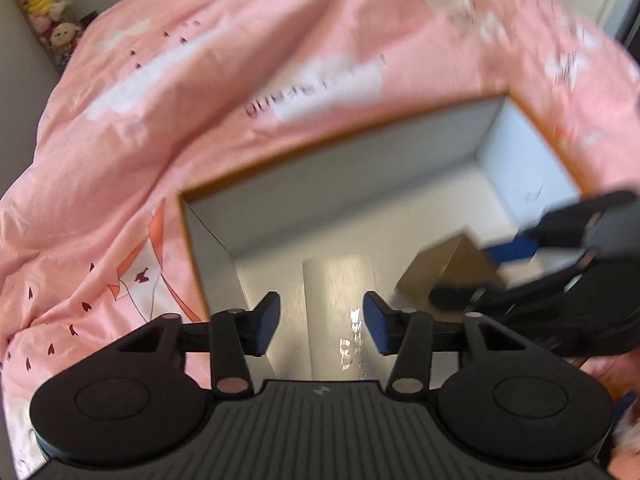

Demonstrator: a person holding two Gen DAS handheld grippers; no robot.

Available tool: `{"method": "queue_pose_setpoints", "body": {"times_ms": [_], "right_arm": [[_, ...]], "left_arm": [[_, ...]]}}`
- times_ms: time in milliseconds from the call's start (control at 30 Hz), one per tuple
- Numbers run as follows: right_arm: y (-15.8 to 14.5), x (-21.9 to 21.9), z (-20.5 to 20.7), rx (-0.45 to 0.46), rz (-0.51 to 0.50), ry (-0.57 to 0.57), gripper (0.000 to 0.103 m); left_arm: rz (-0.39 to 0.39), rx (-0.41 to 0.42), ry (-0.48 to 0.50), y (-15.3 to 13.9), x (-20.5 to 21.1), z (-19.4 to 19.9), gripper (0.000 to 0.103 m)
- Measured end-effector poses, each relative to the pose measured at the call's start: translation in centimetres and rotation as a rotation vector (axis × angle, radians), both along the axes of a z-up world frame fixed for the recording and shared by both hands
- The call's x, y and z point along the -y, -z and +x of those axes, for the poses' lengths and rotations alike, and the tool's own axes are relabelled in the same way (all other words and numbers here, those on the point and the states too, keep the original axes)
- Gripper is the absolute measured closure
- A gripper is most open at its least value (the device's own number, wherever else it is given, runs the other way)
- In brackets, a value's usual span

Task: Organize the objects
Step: 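Carry both items over the orange box and lower the glasses case inside with the left gripper, then lower the tan box into the orange box corner and open the right gripper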

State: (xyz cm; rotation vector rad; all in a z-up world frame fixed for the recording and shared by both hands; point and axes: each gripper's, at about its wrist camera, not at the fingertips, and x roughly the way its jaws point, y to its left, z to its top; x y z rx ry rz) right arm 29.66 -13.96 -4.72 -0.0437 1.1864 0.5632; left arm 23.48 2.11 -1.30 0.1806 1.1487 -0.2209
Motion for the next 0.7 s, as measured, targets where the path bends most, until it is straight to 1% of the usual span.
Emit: {"method": "queue_pose_setpoints", "body": {"times_ms": [67, 133, 300, 433, 567, 700], "right_arm": [[0.3, -0.7, 0.0, -0.008, -0.009, -0.002, 0.052], [0.7, -1.3, 0.0, -0.012, -0.022, -0.005, 0.052], [1.5, -3.1, -0.3, -0.011, -0.049, -0.043, 0.053], [1.8, -4.1, -0.5, -0.022, -0.033, -0.070, 0.053], [1.9, -5.1, -0.9, -0.063, 0.002, -0.103, 0.053], [2.0, -5.6, -1.2, -0.068, -0.007, -0.108, 0.053]], "left_arm": [[-0.050, 0.026, 0.001, -1.1, -0.2, -0.1, 0.048], [-0.069, 0.037, -0.008, -1.7, -0.1, 0.2, 0.050], [-0.069, 0.062, -0.004, -2.4, -0.5, 0.7, 0.050], [-0.069, 0.070, 0.001, -2.2, -0.8, 0.7, 0.052], [-0.077, 0.075, -0.014, -2.1, -1.5, 0.9, 0.053], [-0.085, 0.078, -0.020, -2.0, -1.9, 1.1, 0.053]]}}
